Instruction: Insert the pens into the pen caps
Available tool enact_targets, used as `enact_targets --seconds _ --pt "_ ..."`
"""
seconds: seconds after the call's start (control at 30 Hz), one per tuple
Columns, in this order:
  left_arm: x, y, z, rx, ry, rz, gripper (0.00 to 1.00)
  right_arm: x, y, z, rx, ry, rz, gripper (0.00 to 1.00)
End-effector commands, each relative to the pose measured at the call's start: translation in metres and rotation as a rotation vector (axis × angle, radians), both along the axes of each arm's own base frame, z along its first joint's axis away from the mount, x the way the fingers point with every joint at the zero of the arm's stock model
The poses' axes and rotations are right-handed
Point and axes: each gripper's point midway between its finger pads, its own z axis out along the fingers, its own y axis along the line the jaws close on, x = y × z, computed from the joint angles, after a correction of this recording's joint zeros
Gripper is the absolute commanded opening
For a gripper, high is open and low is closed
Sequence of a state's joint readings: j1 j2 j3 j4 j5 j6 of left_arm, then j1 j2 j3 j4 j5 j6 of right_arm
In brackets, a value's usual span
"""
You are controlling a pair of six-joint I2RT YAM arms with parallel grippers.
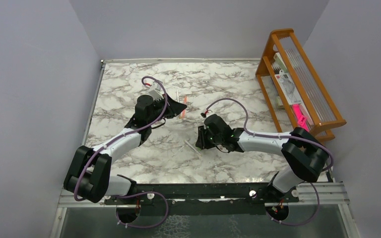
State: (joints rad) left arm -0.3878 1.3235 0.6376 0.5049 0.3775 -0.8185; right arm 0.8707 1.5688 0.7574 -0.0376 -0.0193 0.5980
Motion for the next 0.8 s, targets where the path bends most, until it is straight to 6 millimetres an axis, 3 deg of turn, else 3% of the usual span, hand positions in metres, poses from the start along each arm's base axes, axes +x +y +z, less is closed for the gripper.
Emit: enact_targets --seconds 0.0,0.17,0.77 --pt "0.003 -0.003 0.014 -0.012 -0.041 -0.021 0.0 0.001 0.001 0.011 -0.038 -0.036 -0.052 0.24" --pt "0.004 -0.003 0.012 -0.013 -0.033 -0.019 0.0 -0.007 0.001 0.014 0.001 -0.031 -0.047 0.02" --pt "0.002 -0.003 0.006 -0.01 -0.018 -0.023 0.0 -0.017 0.0 -0.02 -0.028 0.051 -0.048 0.01"
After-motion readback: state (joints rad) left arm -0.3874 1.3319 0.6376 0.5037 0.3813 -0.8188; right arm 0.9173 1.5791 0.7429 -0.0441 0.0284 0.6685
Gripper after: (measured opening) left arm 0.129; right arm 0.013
